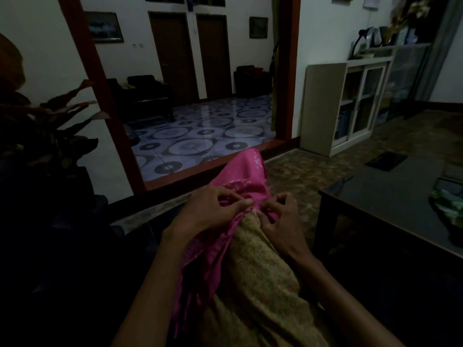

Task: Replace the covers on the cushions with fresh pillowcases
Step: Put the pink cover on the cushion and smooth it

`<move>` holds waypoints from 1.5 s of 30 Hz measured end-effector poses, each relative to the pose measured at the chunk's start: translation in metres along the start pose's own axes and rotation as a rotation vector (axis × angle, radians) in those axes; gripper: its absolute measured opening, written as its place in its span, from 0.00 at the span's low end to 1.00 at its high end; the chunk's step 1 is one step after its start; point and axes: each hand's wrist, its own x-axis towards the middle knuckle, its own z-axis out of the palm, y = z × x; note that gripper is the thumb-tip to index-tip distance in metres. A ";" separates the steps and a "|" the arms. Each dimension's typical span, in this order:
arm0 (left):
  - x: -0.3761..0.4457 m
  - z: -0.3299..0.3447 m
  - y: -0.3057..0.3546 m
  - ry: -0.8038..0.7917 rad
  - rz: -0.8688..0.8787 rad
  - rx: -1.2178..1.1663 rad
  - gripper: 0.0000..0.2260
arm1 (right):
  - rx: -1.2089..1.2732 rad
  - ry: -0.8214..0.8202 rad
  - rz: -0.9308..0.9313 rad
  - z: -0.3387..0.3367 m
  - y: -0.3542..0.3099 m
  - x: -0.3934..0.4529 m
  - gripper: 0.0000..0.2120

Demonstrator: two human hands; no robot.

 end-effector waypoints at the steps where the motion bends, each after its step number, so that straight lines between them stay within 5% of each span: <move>1: -0.002 -0.001 -0.001 -0.006 -0.003 -0.010 0.19 | 0.116 -0.002 0.033 -0.003 -0.004 -0.003 0.09; 4: -0.007 -0.005 -0.006 0.013 0.014 -0.034 0.19 | 0.459 -0.106 0.072 -0.012 -0.010 -0.016 0.18; 7: -0.014 -0.014 -0.006 -0.054 0.083 -0.037 0.07 | 0.558 -0.240 0.043 -0.019 -0.013 -0.026 0.26; 10: -0.017 -0.015 0.007 -0.088 0.138 0.026 0.02 | 0.510 -0.269 0.113 -0.019 -0.012 -0.017 0.21; 13: -0.019 -0.008 0.026 -0.048 0.143 -0.018 0.11 | 0.580 -0.206 0.260 -0.018 -0.003 -0.006 0.16; 16: -0.024 0.001 0.043 -0.209 0.144 -0.050 0.18 | 0.870 -0.130 0.468 -0.014 0.002 0.003 0.11; 18: -0.027 0.005 0.049 -0.346 0.097 -0.017 0.18 | 0.812 -0.088 0.490 -0.010 -0.001 0.006 0.08; 21: -0.030 -0.005 0.050 -0.450 0.055 0.042 0.18 | 0.579 -0.090 0.394 -0.004 -0.003 0.004 0.17; 23: -0.032 -0.016 0.047 -0.473 0.067 0.023 0.10 | 0.466 -0.105 0.286 -0.003 -0.008 0.004 0.05; 25: -0.032 -0.022 0.037 -0.379 0.018 -0.078 0.02 | 0.366 -0.123 0.180 0.000 -0.010 0.004 0.08; 30: -0.024 -0.016 0.015 -0.079 0.021 -0.040 0.16 | 0.469 -0.176 0.274 -0.007 -0.002 0.002 0.09; 34: -0.014 0.000 0.004 -0.051 0.084 0.072 0.13 | 0.747 -0.444 0.398 -0.040 0.005 -0.007 0.16; 37: -0.001 0.009 -0.001 0.046 0.097 0.047 0.10 | 0.648 -0.631 0.296 -0.057 0.004 -0.009 0.23; 40: 0.023 0.016 -0.003 0.141 0.050 0.113 0.18 | 0.519 -0.741 0.260 -0.063 -0.009 -0.008 0.26; 42: 0.041 0.019 -0.003 0.139 -0.023 0.107 0.22 | 0.342 -0.684 0.151 -0.057 -0.017 -0.007 0.22; 45: 0.063 0.024 -0.001 0.131 -0.107 0.029 0.27 | 0.156 -0.329 0.016 -0.040 -0.023 -0.009 0.13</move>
